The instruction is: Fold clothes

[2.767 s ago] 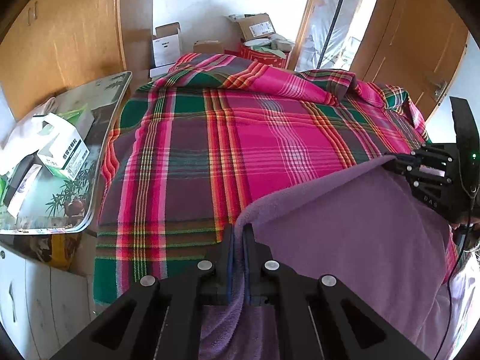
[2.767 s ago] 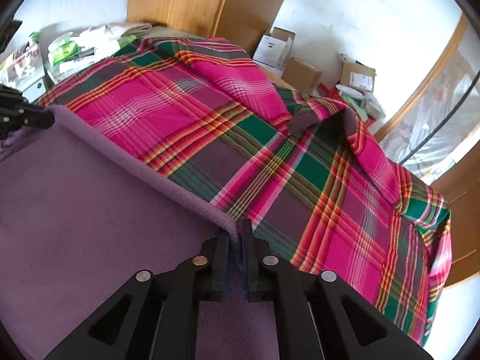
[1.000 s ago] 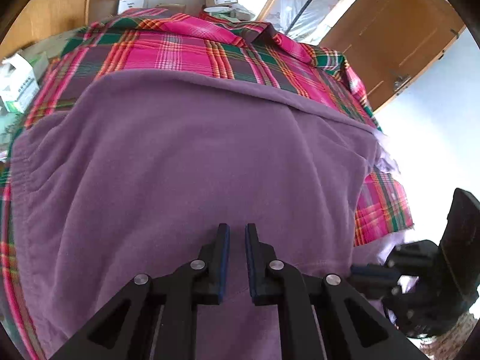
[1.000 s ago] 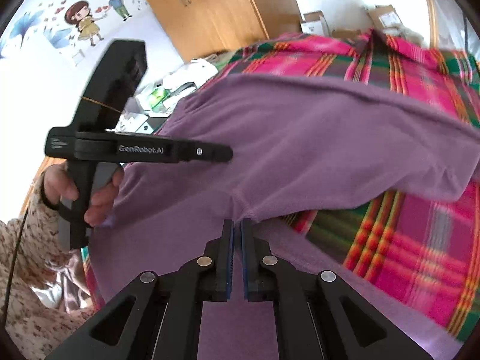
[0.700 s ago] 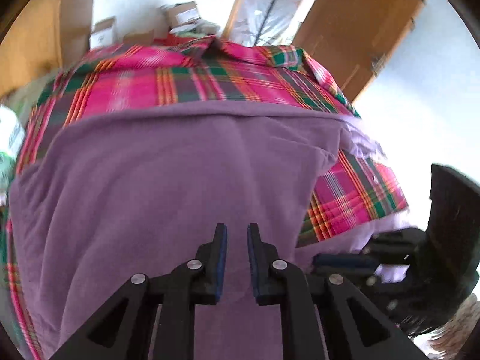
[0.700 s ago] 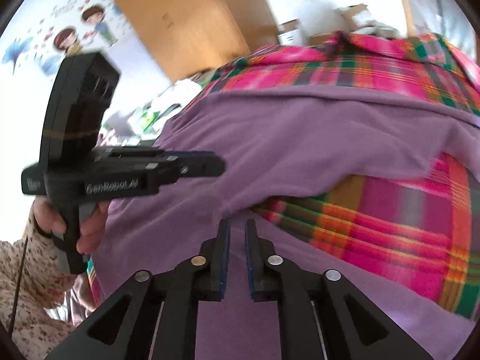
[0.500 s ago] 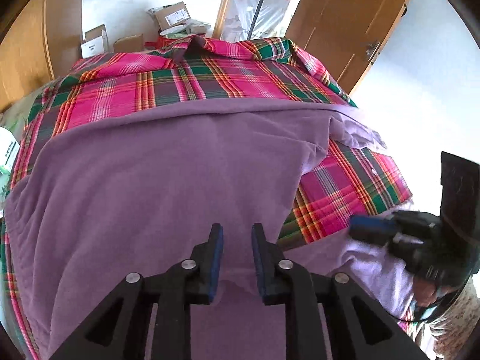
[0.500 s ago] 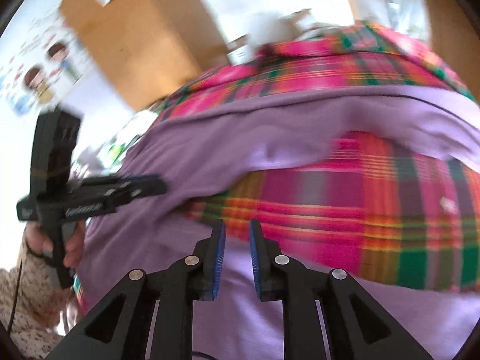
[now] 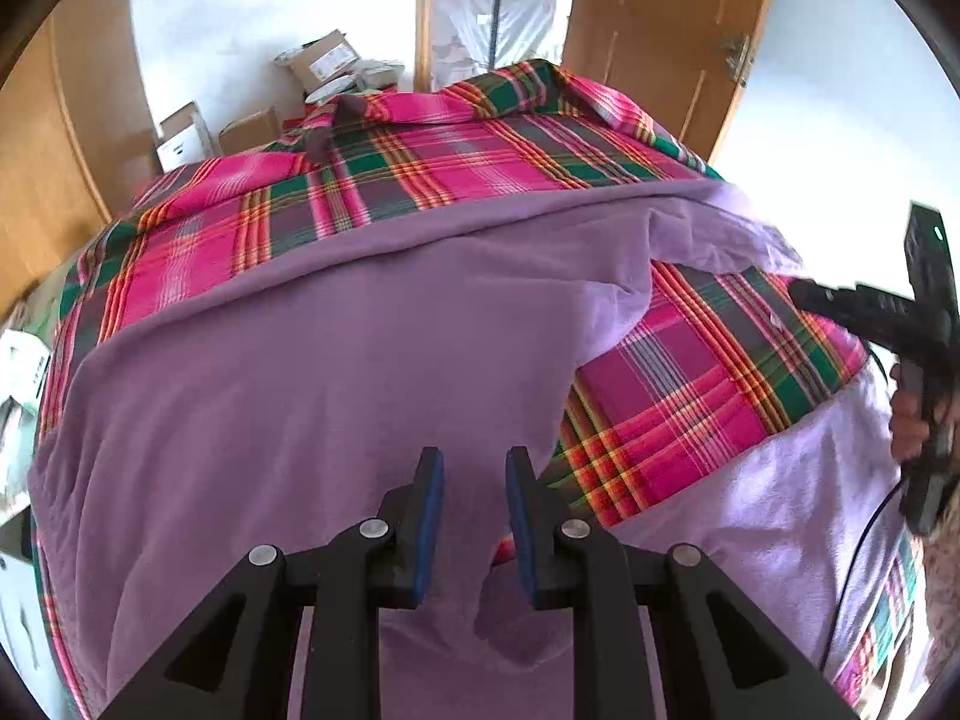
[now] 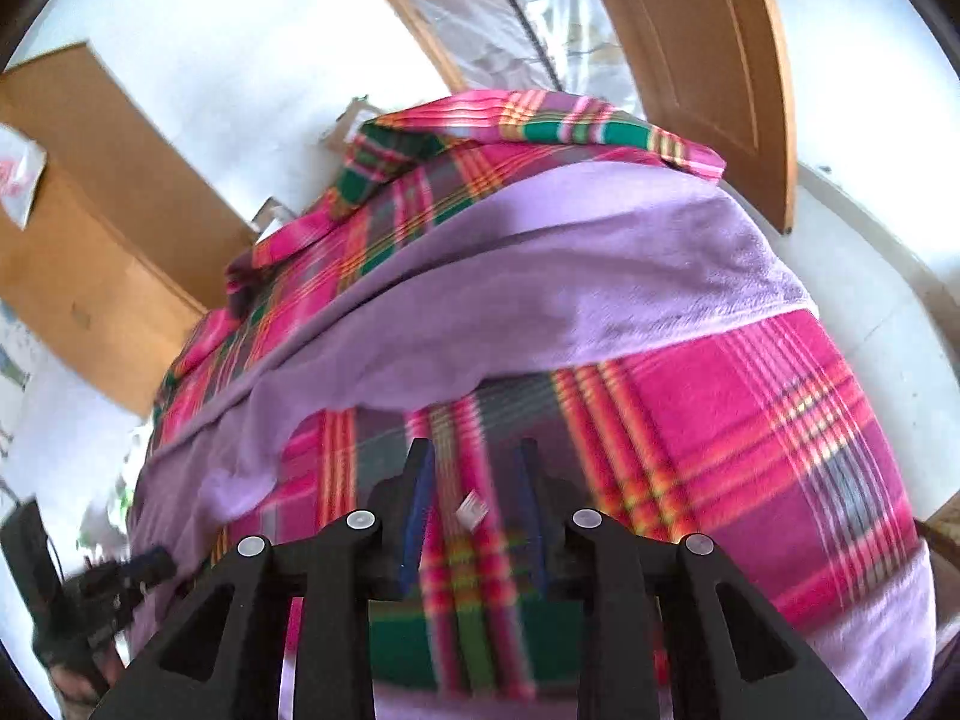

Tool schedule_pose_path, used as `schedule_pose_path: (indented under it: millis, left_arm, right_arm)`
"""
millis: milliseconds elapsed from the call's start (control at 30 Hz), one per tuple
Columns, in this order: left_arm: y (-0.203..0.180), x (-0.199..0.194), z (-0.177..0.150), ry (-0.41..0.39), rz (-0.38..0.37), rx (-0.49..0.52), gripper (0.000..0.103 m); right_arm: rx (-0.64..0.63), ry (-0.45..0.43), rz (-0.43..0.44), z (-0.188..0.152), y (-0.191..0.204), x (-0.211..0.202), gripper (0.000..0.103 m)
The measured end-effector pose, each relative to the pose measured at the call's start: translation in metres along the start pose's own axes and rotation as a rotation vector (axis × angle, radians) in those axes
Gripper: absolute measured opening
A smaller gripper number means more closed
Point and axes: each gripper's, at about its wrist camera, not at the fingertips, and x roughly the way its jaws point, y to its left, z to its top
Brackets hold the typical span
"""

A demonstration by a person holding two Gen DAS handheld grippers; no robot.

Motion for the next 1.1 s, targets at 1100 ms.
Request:
schedule_pose_path:
  millis: [1100]
  left_arm:
    - [-0.007,0.030,0.009,0.073,0.038,0.035,0.022]
  right_arm:
    - [0.200,-0.116,-0.012,0.051,-0.032,0.022,0.006]
